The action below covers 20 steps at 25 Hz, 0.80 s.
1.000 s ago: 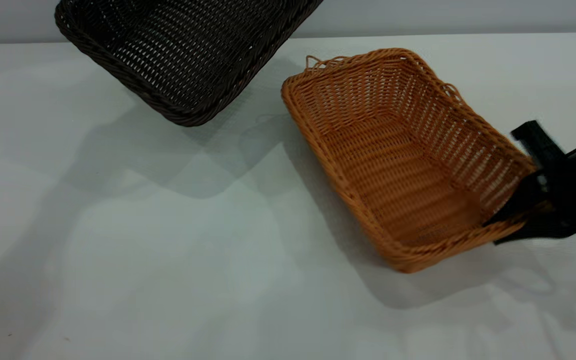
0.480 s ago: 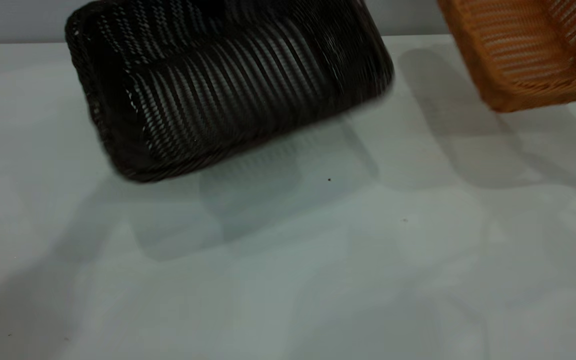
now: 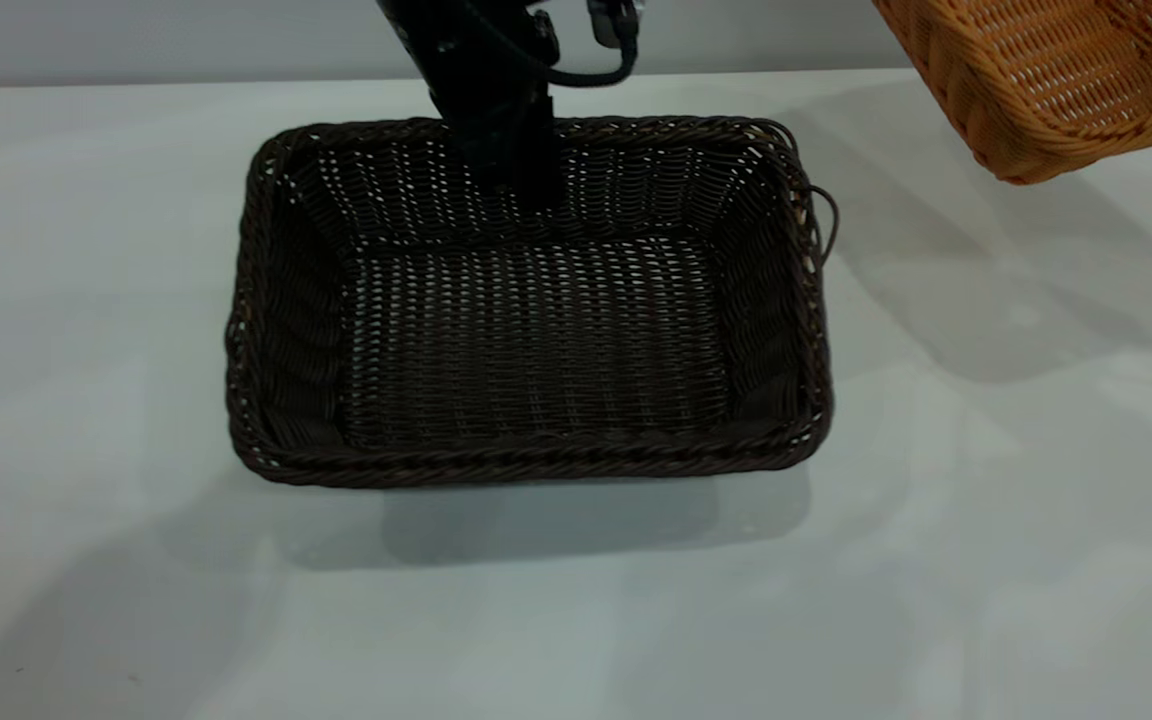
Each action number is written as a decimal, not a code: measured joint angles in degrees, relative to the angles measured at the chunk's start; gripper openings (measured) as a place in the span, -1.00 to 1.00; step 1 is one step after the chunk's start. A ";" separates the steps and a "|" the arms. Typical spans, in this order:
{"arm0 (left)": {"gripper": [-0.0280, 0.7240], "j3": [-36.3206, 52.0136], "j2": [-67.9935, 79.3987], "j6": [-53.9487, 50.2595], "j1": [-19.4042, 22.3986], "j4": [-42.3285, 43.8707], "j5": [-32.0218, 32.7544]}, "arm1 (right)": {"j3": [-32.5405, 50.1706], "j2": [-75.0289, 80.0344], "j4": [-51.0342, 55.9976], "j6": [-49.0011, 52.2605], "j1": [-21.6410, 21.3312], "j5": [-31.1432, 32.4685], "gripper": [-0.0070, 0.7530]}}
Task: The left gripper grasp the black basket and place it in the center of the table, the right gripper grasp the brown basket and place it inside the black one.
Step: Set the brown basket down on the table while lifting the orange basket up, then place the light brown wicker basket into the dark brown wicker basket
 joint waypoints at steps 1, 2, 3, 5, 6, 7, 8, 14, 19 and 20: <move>-0.70 0.00 0.04 0.13 -0.14 0.00 -0.24 | -0.24 0.00 -0.30 0.06 0.00 0.06 -0.80; -0.68 0.00 0.04 0.18 -0.33 0.00 -0.34 | -0.30 0.00 -0.28 0.06 0.00 0.18 -0.80; -0.64 0.00 0.04 0.18 -0.46 0.00 -0.34 | -0.30 0.00 -0.45 0.11 0.00 0.34 -0.80; -0.47 0.00 0.04 0.25 -0.53 -0.07 -0.50 | -0.30 0.00 -0.81 0.10 0.00 0.51 -0.80; -0.34 0.00 0.04 0.32 -0.53 -0.14 -0.81 | -0.36 0.00 -1.05 0.10 0.00 0.75 -0.80; -0.20 0.00 0.04 0.32 -0.53 -0.19 -1.25 | -0.36 0.00 -1.52 0.10 0.00 0.88 -0.80; -0.08 0.00 0.04 0.32 -0.48 -0.19 -1.86 | -0.36 -0.06 -2.11 0.16 0.00 1.04 -0.80; 0.47 0.00 -2.60 -10.15 1.18 -0.19 -3.87 | -0.36 -3.14 -7.67 1.32 0.00 2.24 -0.80; 0.51 0.00 -8.76 -21.72 8.42 -0.25 -0.93 | -0.36 -9.71 -16.63 7.27 3.89 3.28 -0.80; 0.51 0.00 -9.76 -23.44 10.30 -0.25 -0.20 | -0.36 -10.71 -18.36 8.96 5.68 3.23 -0.80</move>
